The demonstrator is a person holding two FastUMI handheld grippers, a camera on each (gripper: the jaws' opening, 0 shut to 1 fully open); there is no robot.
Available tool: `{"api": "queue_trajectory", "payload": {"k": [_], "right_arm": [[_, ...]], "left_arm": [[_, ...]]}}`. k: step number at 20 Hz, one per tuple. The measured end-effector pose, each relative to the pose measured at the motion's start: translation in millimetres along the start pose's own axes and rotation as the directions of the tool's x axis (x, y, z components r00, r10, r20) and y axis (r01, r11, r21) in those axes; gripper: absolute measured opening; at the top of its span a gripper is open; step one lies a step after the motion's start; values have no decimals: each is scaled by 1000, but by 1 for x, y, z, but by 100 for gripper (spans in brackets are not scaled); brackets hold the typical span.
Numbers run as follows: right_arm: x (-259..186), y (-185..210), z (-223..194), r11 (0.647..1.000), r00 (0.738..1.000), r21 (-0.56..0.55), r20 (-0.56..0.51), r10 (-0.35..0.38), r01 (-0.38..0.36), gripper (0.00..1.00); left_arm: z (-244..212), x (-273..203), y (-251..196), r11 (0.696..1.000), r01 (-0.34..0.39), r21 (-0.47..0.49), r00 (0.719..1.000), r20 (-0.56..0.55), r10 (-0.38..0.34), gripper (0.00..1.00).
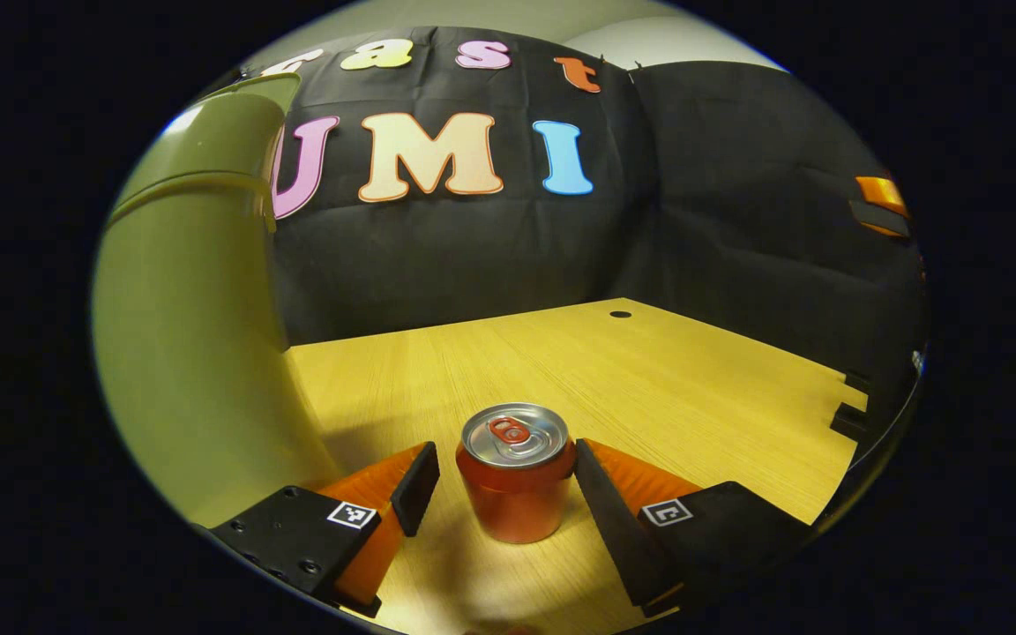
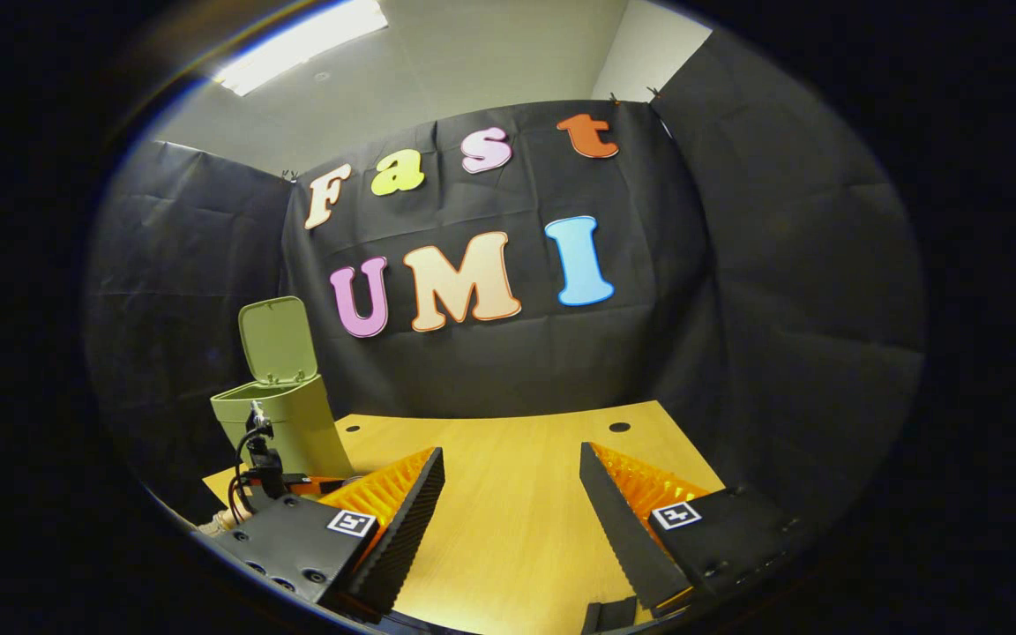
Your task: Press the lid of the desktop garbage bin to open it, pick up the crumpled paper on the desktop and throw it into the bin, then pick up the pop can on the desktop and drop it into the bin, and finally close the garbage bin lid.
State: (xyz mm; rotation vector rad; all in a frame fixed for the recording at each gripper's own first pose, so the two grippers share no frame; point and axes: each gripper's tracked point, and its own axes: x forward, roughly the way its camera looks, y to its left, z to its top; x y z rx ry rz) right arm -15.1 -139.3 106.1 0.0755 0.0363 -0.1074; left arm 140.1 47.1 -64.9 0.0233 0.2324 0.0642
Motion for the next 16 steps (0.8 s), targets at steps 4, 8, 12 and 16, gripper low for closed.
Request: {"api": "queue_trajectory", "payload": {"k": [4,8,12,16], "right_arm": [[-4,-7,-8,1000,1000,15,-1,-14,14,98],[0,-13,-24,999,999,26,-25,-20,20,93],[4,-18,-39,999,999,46,-37,-26,28,98],[10,-13,-48,997,999,69,-38,-25,28,98]], "left_arm": [[-9,11,4,1000,14,-10,999,-33,-14,89],[-6,13,5,1000,24,-11,999,-34,-24,77],[16,8,-2,998,57,4,998,-10,-57,77],[59,-7,-19,991,136,11,989,47,-137,77]]}}
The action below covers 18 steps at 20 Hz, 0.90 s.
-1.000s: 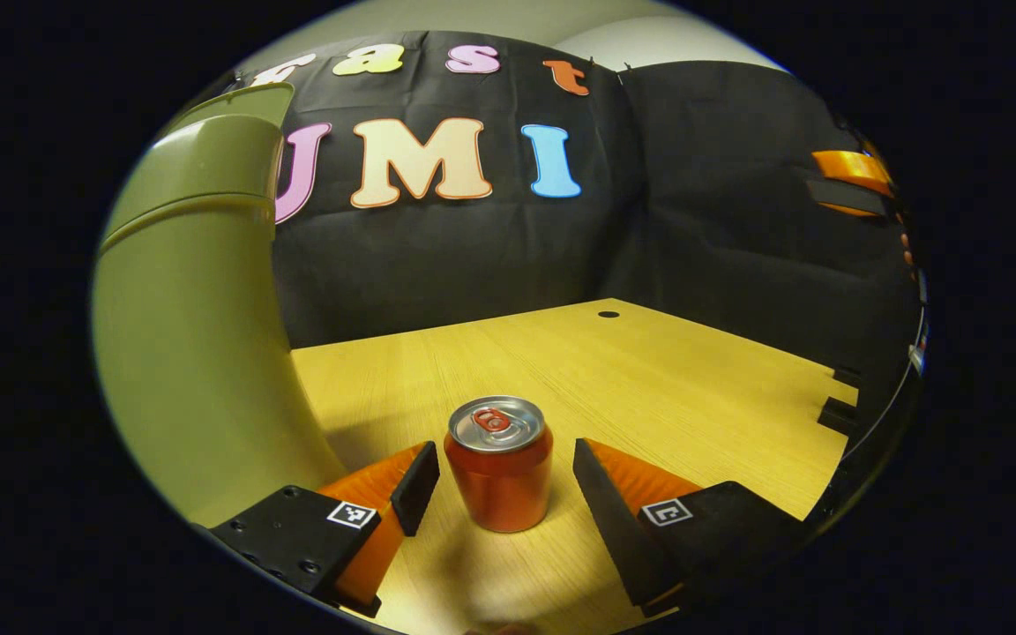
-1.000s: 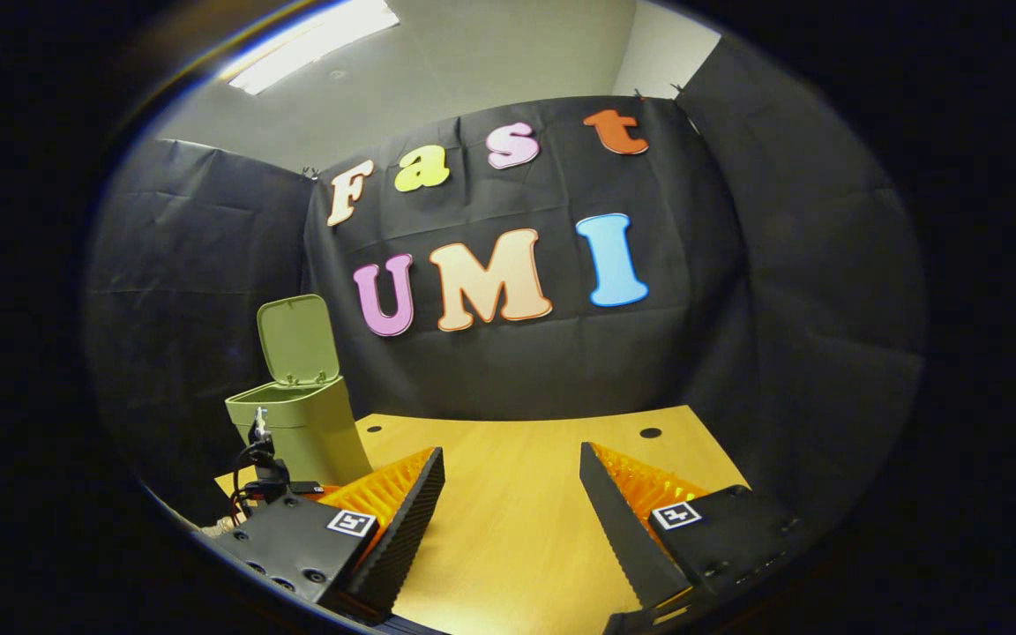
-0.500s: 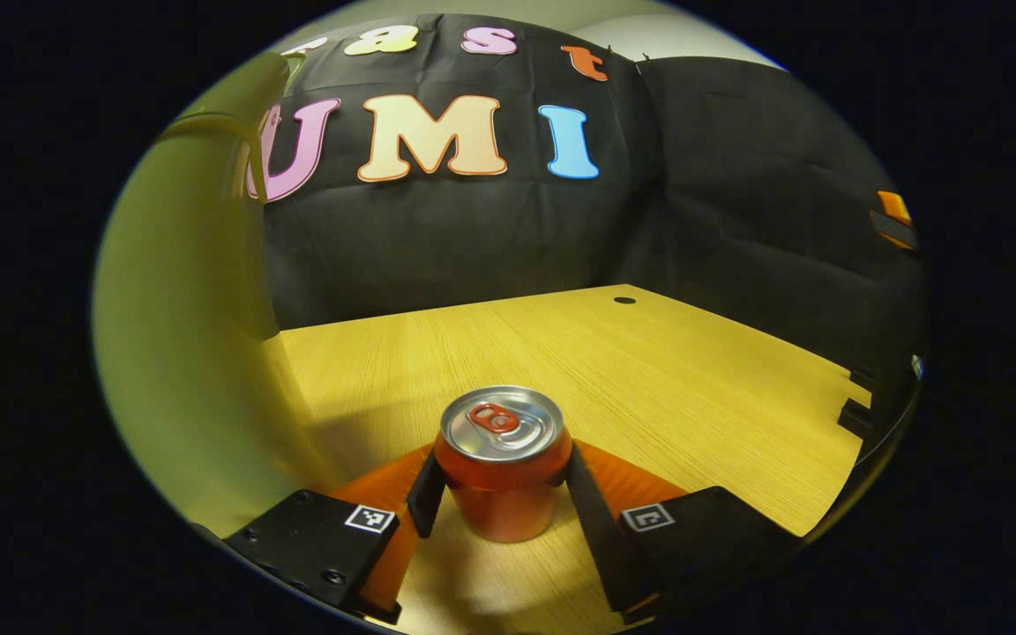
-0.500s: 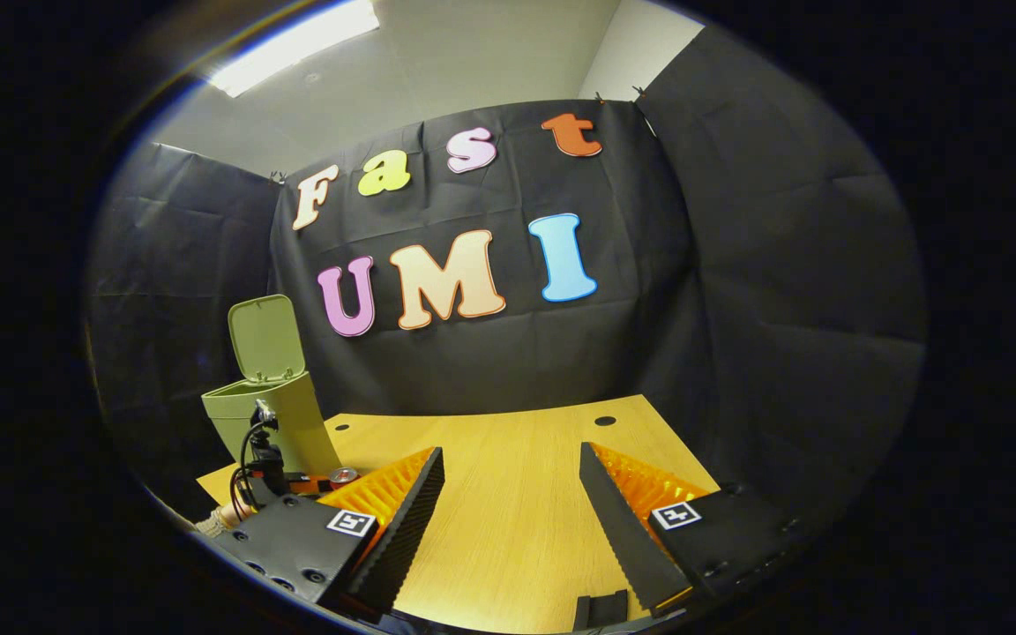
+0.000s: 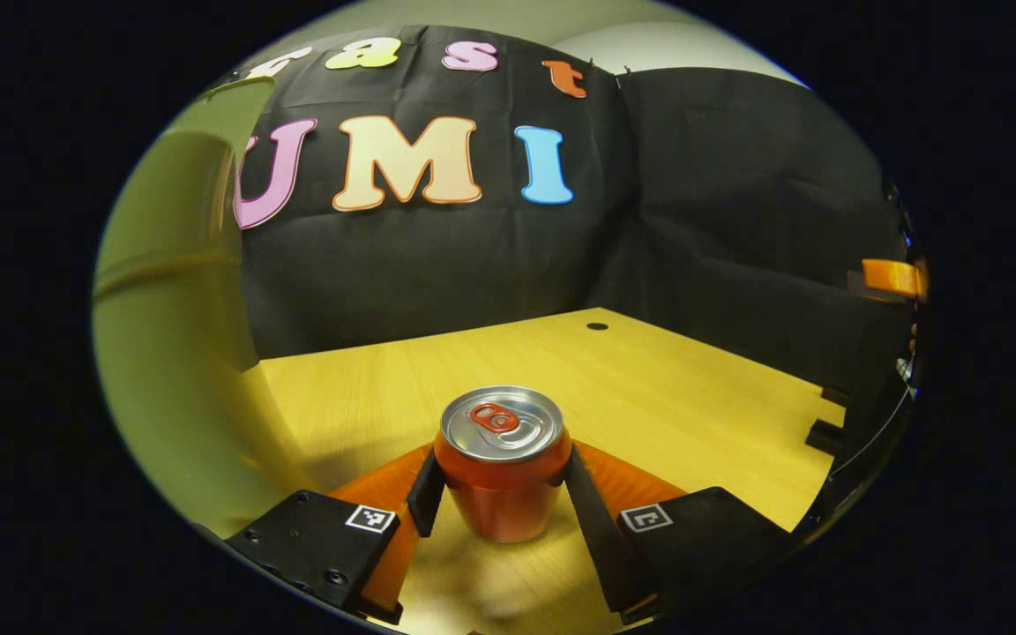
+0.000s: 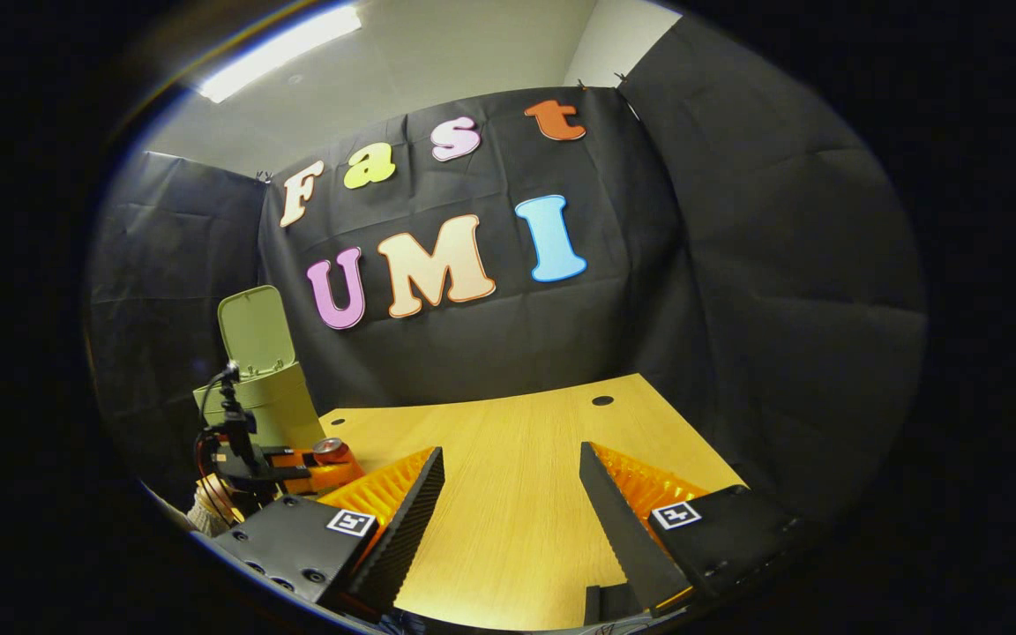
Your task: Press the lid of the desktop garbage bin to open it, pick up the crumpled paper on the desktop and throw it into the bin, then pick up the pop can on the desktop and drop it into the bin, and finally close the garbage bin lid.
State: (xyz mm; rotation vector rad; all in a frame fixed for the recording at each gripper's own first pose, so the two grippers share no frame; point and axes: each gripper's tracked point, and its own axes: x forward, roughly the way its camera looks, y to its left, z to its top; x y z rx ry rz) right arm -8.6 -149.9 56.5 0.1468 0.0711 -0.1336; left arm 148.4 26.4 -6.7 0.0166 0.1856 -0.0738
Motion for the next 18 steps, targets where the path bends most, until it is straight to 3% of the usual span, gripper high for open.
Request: {"api": "queue_trajectory", "payload": {"k": [6,11,14,18], "right_arm": [[12,27,-12,998,998,-8,-24,59,-60,97],[19,41,-26,992,991,-11,-44,126,-127,97],[26,43,-37,988,986,10,-64,156,-156,97],[32,38,-47,986,983,8,-82,164,-164,97]], "left_arm": [[85,-40,-48,985,172,28,979,105,-174,77],[165,-78,-57,970,242,11,957,160,-241,77],[214,-101,-37,979,205,-9,957,213,-198,77],[264,-131,14,998,61,18,961,270,-64,76]]}}
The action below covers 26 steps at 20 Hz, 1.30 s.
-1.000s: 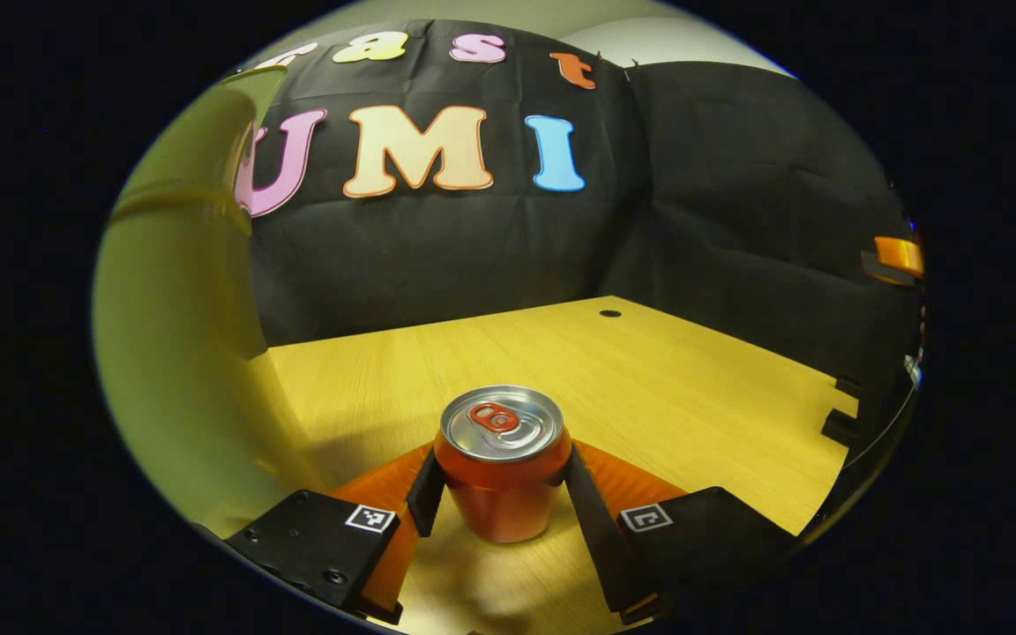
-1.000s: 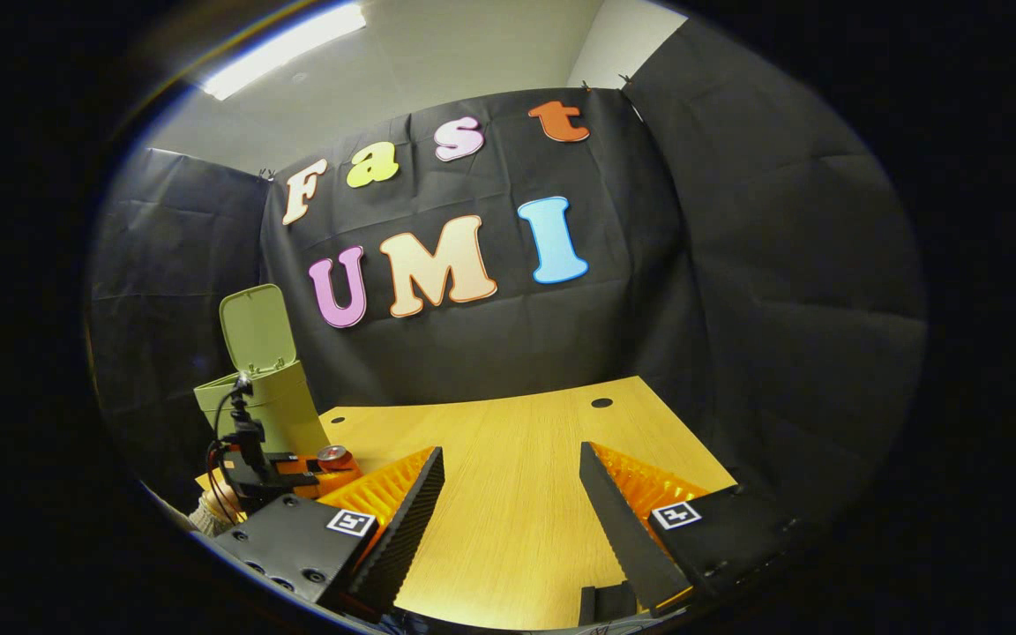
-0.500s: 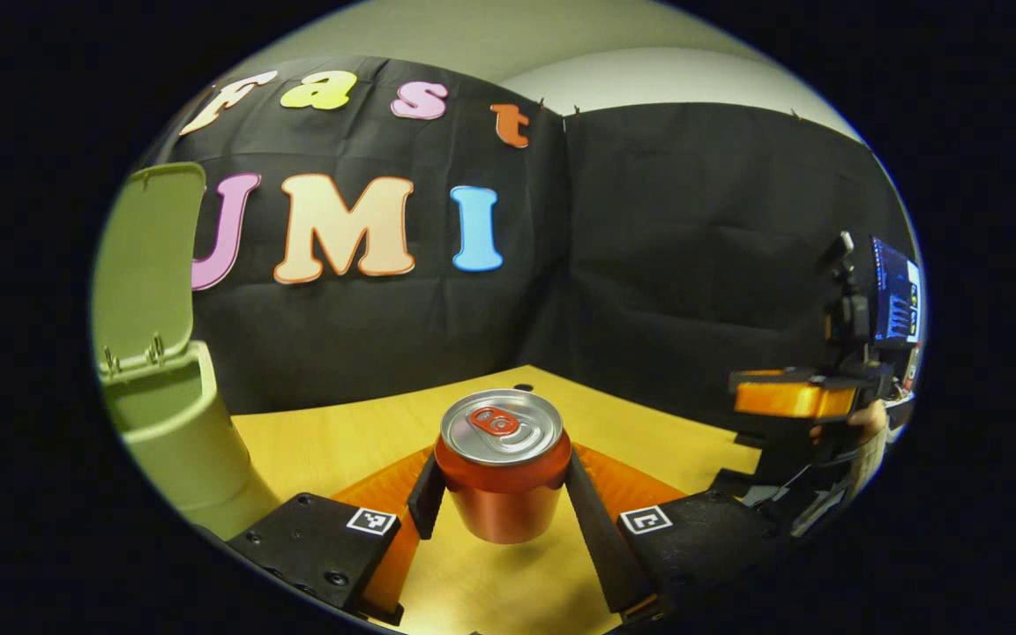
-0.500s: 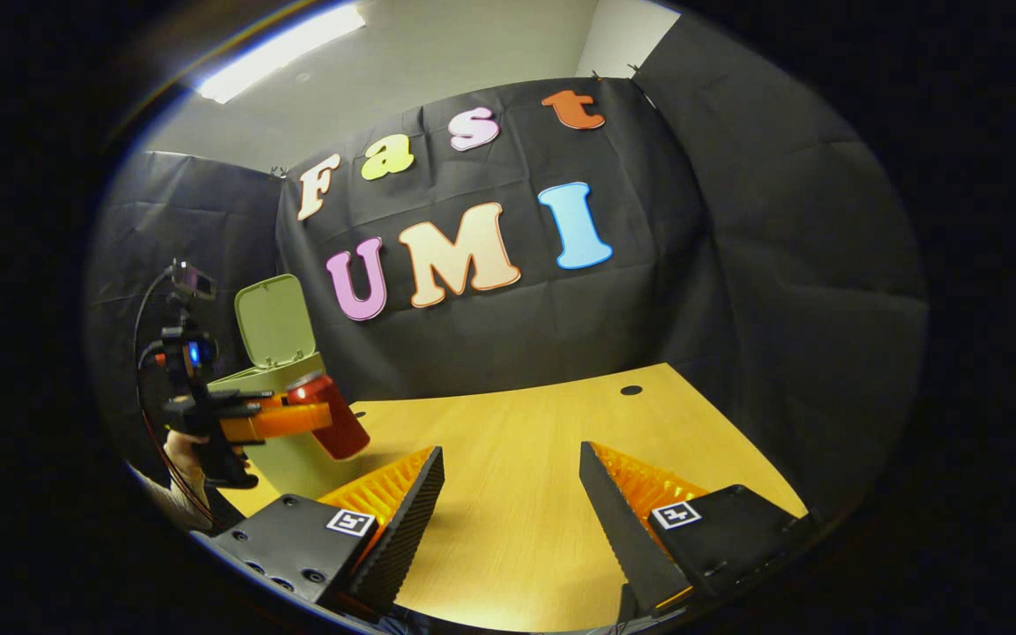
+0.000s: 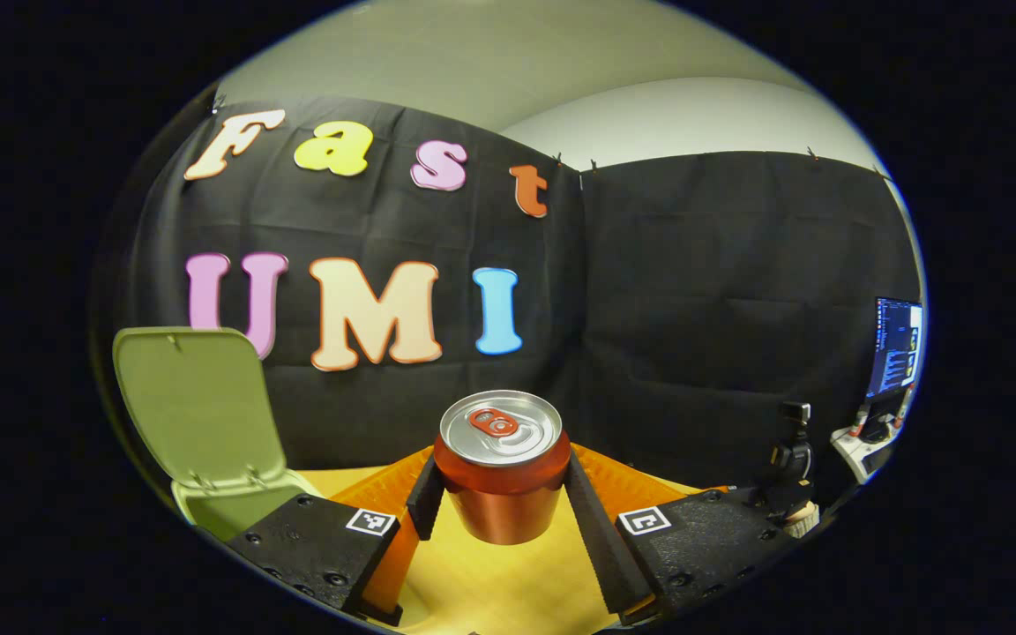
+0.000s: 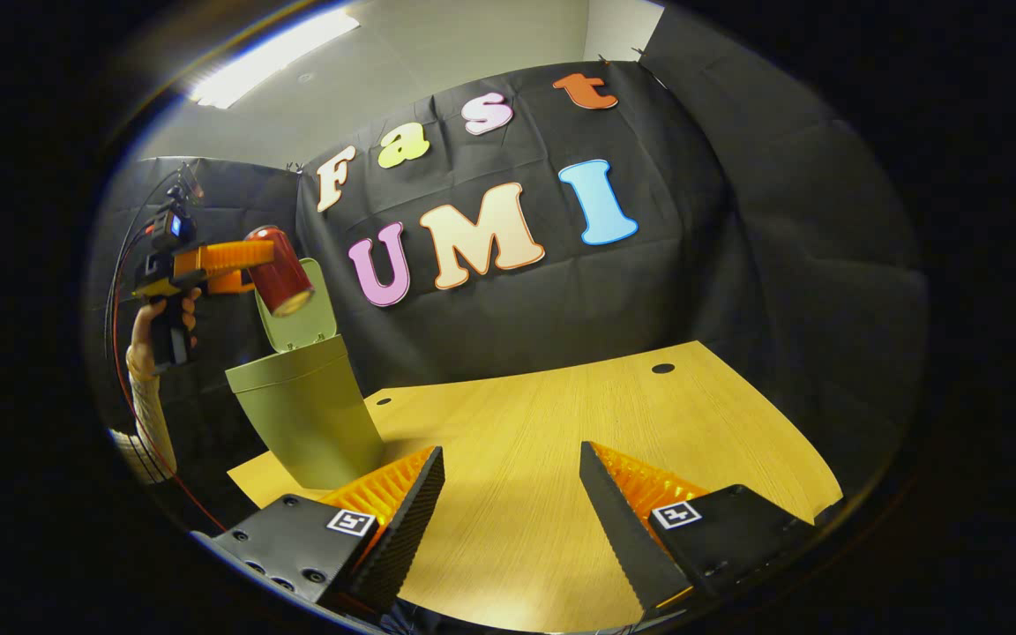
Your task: Press the lid of the desktop garbage bin to open it, pick up the crumpled paper on the desktop and throw it into the bin, then pick up the pop can on the desktop and drop it into the bin, and finally close the garbage bin lid.
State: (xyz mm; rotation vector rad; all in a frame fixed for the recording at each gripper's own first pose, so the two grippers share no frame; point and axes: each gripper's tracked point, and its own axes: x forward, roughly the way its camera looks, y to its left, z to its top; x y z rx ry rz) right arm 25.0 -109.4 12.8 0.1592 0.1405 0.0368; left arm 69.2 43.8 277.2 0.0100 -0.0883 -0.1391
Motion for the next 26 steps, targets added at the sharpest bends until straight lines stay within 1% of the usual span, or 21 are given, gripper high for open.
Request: {"api": "queue_trajectory", "payload": {"k": [1,2,4,6,8,11,13,16,17,18,19,20,21,22,23,24,26], "right_arm": [[1,0,-2,1000,1000,3,-5,4,-4,93],[1,-1,-4,1000,1000,7,-8,8,-8,97],[3,-1,-6,1000,1000,10,-10,15,-14,98],[5,0,-6,1000,1000,10,-8,20,-20,98],[6,2,-5,1000,1000,13,-9,26,-26,98],[7,10,-6,999,999,7,-14,33,-33,98],[6,15,-9,999,999,-3,-27,33,-34,98],[2,18,-10,1000,999,-16,-39,24,-25,98],[0,18,-10,1000,999,-18,-37,18,-18,97],[-1,19,-10,1000,999,-17,-34,14,-14,97],[-2,19,-9,1000,999,-13,-33,11,-11,98],[-2,19,-12,1000,999,-9,-33,9,-9,98],[-2,19,-13,1000,999,-5,-34,6,-6,98],[-1,20,-15,1000,999,-3,-36,3,-3,98],[0,20,-19,1000,999,0,-42,2,-2,98],[1,20,-24,1000,999,3,-49,0,0,97],[5,19,-36,1000,997,11,-73,1,-1,97]], "left_arm": [[10,-7,15,999,-39,2,999,9,39,76],[20,-15,29,997,-73,0,997,16,73,76],[32,-32,63,988,-156,-11,987,26,156,76],[29,-46,95,971,-237,-9,971,10,237,76],[10,-58,123,953,-302,-4,953,-36,302,76],[-27,-68,145,942,-335,-33,937,-122,329,76],[-43,-71,164,930,-365,-46,923,-152,354,77],[-63,-76,185,914,-399,-75,906,-188,380,78],[-65,-76,189,912,-402,-77,905,-188,382,75],[-65,-78,192,910,-408,-75,902,-184,390,79],[-61,-81,197,907,-416,-63,899,-175,401,83],[-54,-82,201,904,-425,-44,896,-161,413,83],[-47,-82,204,900,-434,-27,893,-144,426,90],[-37,-82,206,899,-438,-13,892,-130,433,90],[-25,-82,206,898,-440,-5,893,-114,436,88],[-12,-80,207,897,-441,-6,894,-94,439,90],[16,-74,209,901,-434,-27,900,-61,432,87]]}}
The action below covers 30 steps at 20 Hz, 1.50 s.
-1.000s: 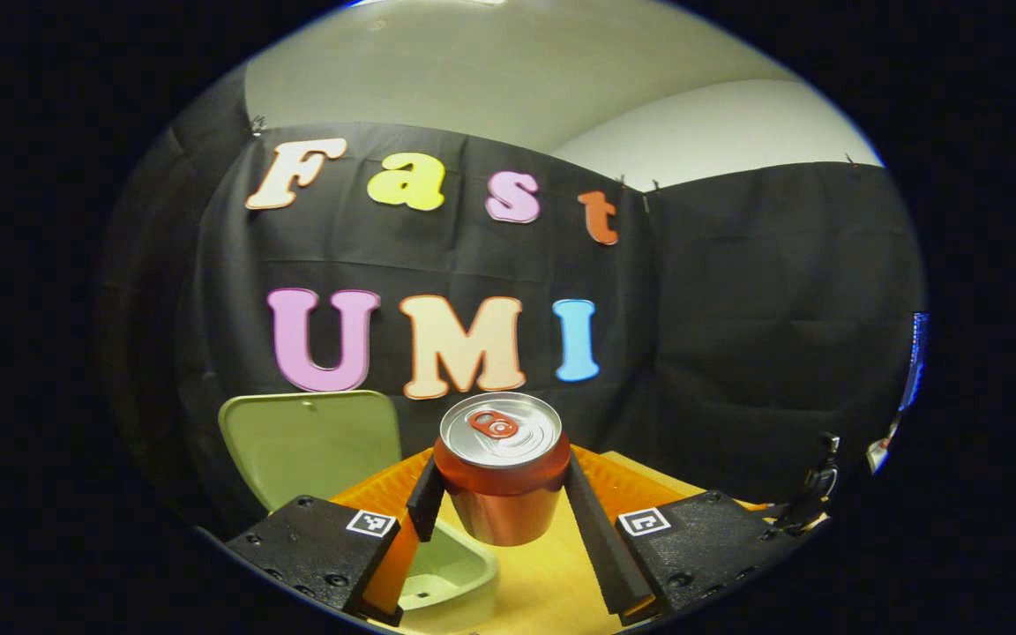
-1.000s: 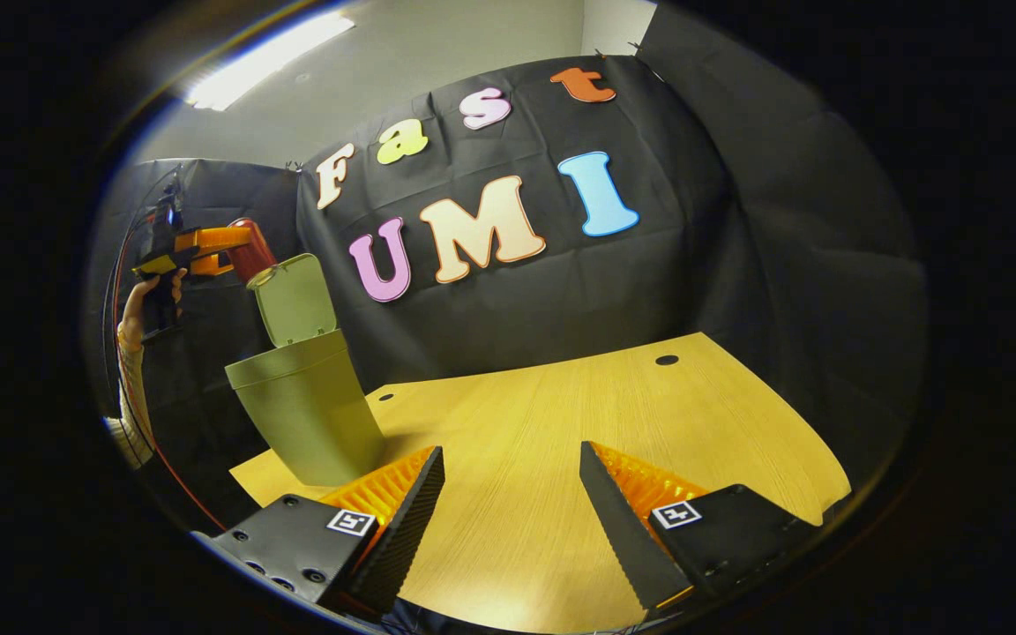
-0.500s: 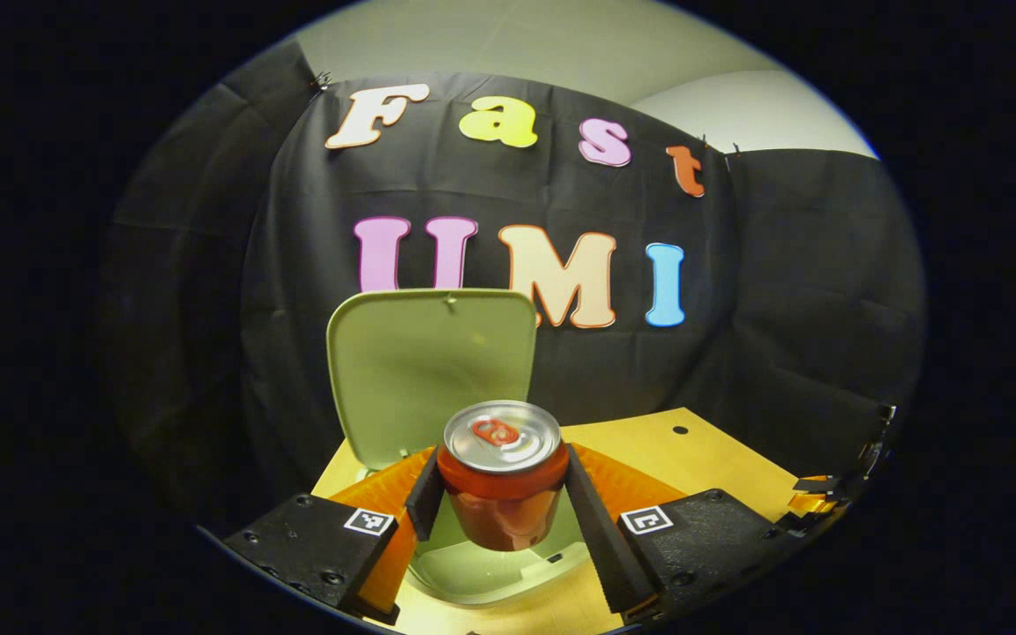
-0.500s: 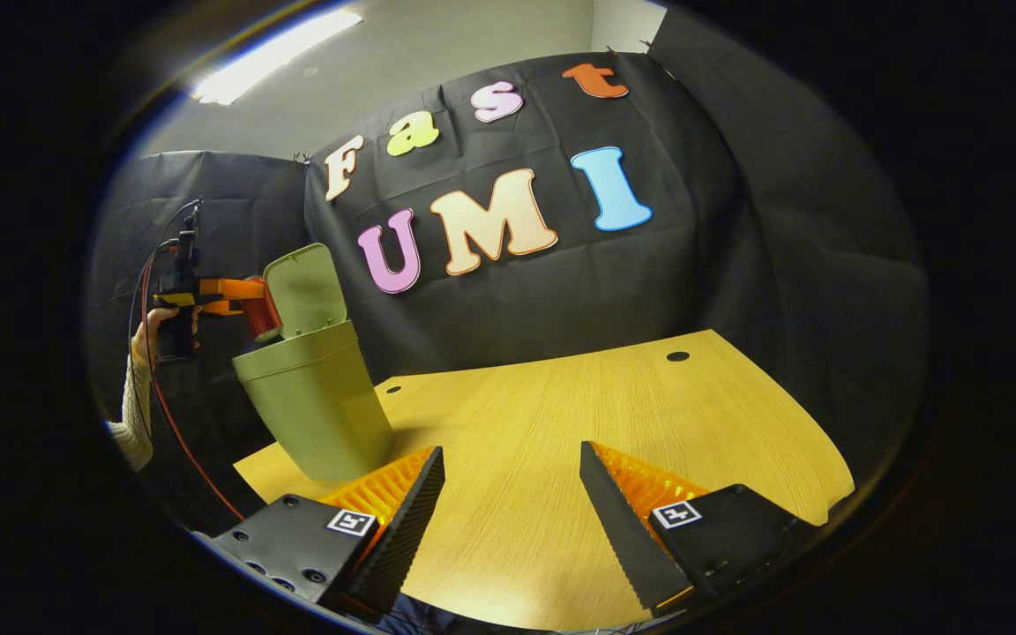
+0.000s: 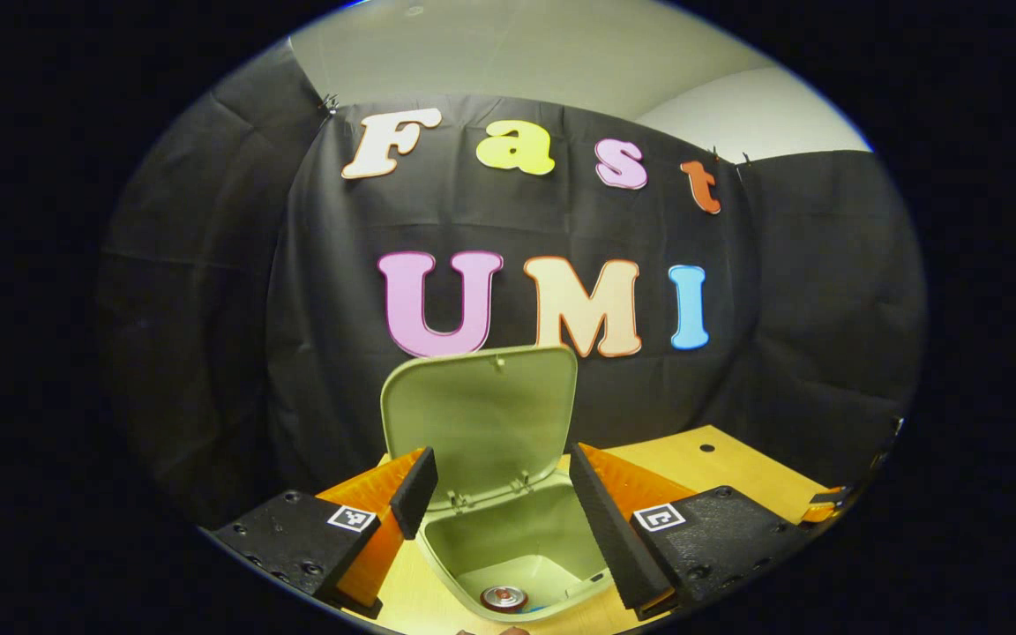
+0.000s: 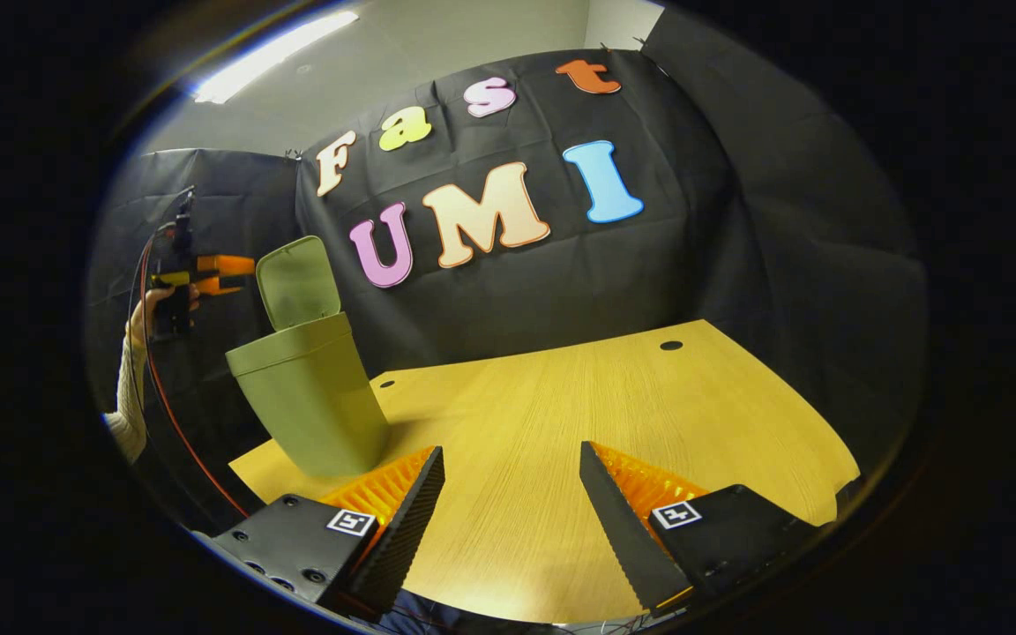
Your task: Press the lid of the desktop garbage bin to open it, pick up the crumpled paper on the desktop and throw it into the bin, then pick up the pop can on the desktop and drop it into the bin, and finally close the garbage bin lid.
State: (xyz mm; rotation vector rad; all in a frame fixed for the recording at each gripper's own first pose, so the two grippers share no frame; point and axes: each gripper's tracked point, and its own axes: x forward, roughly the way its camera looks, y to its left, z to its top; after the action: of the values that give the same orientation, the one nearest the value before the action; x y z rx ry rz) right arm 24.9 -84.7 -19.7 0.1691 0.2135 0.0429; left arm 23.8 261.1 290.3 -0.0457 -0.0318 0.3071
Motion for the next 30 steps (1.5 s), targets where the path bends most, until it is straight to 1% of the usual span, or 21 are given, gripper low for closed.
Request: {"api": "queue_trajectory", "payload": {"k": [1,2,3,5,7,9,10,11,12,13,14,15,16,17,18,19,20,21,26,27,30], "right_arm": [[2,-1,-5,1000,1000,8,-11,3,-3,98],[3,0,-10,1000,1000,20,-22,6,-5,97],[5,-1,-13,1000,1000,27,-30,7,-6,97],[9,-2,-19,1000,999,31,-39,5,-4,97],[13,-4,-23,1000,999,28,-46,2,-1,98],[15,-6,-26,1000,999,20,-51,-3,4,98],[16,-7,-26,1000,999,16,-49,-6,6,97],[16,-8,-26,1000,999,15,-48,-8,8,97],[16,-8,-27,1000,999,19,-47,-6,7,97],[15,-8,-28,1000,999,24,-47,-1,3,97],[15,-8,-30,1000,999,29,-49,4,-3,98],[13,-11,-32,999,998,33,-56,1,1,97],[11,-14,-35,999,998,32,-66,-7,9,97],[9,-18,-39,999,997,27,-75,-18,20,98],[6,-22,-39,999,997,24,-76,-28,30,98],[3,-25,-39,999,997,25,-70,-34,36,98],[2,-25,-39,999,997,30,-67,-35,37,98],[1,-27,-38,999,997,35,-64,-36,38,98],[-2,-35,-39,997,997,38,-52,-59,61,98],[-1,-33,-40,998,997,39,-55,-55,57,98],[-1,-29,-43,998,997,28,-60,-50,51,98]], "left_arm": [[16,4,3,1000,-5,-11,1000,23,5,87],[35,9,5,1000,-15,-9,999,46,15,90],[47,14,10,1000,-30,-3,998,59,30,87],[69,25,18,998,-70,9,995,74,69,87],[88,39,21,996,-94,-1,992,87,94,87],[91,58,24,993,-115,-8,991,67,116,87],[88,68,26,991,-132,-1,990,47,132,90],[80,78,30,988,-151,8,988,23,151,90],[72,87,29,988,-154,14,988,1,154,90],[64,94,25,990,-141,24,990,-19,141,87],[54,100,24,989,-144,29,988,-47,146,87],[43,107,23,989,-142,33,987,-70,144,90],[36,111,17,991,-128,34,988,-84,131,88],[28,115,9,994,-107,37,989,-94,110,88],[25,116,6,994,-101,41,990,-93,104,90],[28,119,3,995,-96,41,993,-67,99,91],[23,119,1,995,-91,42,992,-81,95,89],[25,118,-1,995,-87,41,993,-79,90,89],[12,91,-21,999,-11,33,997,-77,14,90],[8,84,-23,1000,-4,30,997,-81,7,96],[-6,65,-33,999,31,39,997,-75,-28,93]]}}
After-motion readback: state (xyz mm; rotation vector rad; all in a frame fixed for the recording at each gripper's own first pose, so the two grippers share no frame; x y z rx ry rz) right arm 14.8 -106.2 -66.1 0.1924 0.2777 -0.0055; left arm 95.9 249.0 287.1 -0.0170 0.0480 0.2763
